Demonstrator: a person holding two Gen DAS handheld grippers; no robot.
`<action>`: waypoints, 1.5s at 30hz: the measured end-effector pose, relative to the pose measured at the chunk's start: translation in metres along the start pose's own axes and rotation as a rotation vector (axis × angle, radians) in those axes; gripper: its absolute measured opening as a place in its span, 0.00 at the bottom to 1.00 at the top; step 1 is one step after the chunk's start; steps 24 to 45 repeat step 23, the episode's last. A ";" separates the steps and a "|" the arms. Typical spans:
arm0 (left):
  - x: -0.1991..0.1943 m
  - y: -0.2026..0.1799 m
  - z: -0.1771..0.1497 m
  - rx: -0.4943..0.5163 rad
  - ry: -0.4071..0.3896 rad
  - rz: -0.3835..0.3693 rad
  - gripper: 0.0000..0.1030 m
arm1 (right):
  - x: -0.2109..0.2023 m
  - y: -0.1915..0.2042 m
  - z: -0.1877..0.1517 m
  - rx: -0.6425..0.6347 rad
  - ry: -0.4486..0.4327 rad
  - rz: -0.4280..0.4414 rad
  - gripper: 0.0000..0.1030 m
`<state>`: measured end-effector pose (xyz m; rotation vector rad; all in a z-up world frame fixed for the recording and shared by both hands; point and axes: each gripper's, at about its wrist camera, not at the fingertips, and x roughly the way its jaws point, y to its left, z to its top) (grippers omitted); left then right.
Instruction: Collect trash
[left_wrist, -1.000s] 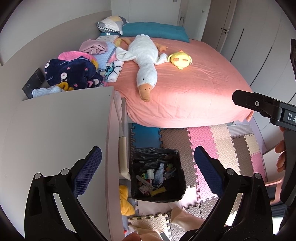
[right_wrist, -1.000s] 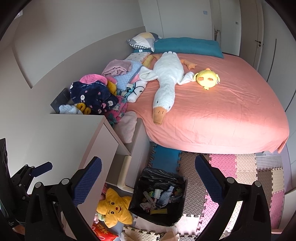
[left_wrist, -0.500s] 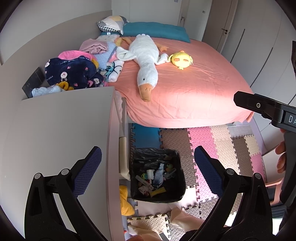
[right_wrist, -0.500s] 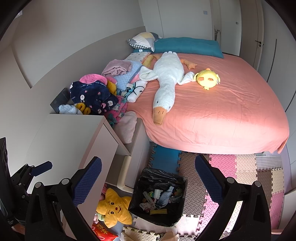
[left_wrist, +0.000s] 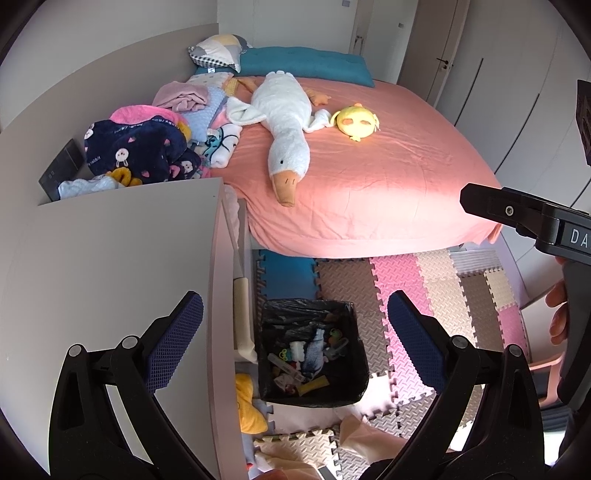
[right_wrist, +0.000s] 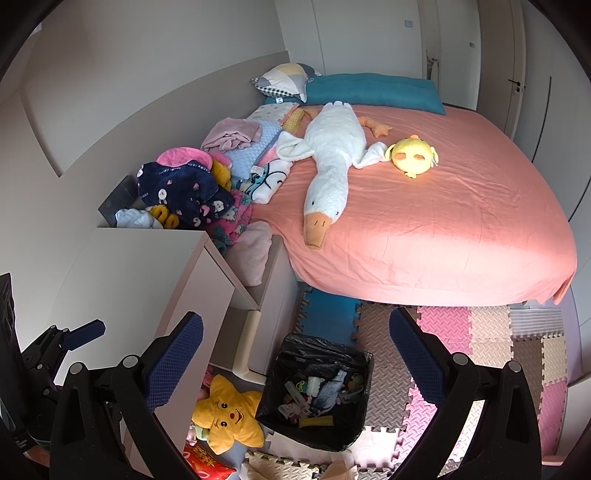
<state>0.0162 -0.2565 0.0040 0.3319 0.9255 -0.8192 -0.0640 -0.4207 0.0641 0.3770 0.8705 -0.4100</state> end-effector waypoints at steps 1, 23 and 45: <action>0.000 0.001 0.001 -0.001 0.000 0.000 0.94 | 0.000 0.000 0.000 0.001 0.000 0.000 0.97; 0.000 0.008 0.003 -0.020 -0.021 0.011 0.94 | 0.000 0.000 0.001 0.001 0.000 -0.001 0.97; 0.000 0.008 0.003 -0.020 -0.021 0.011 0.94 | 0.000 0.000 0.001 0.001 0.000 -0.001 0.97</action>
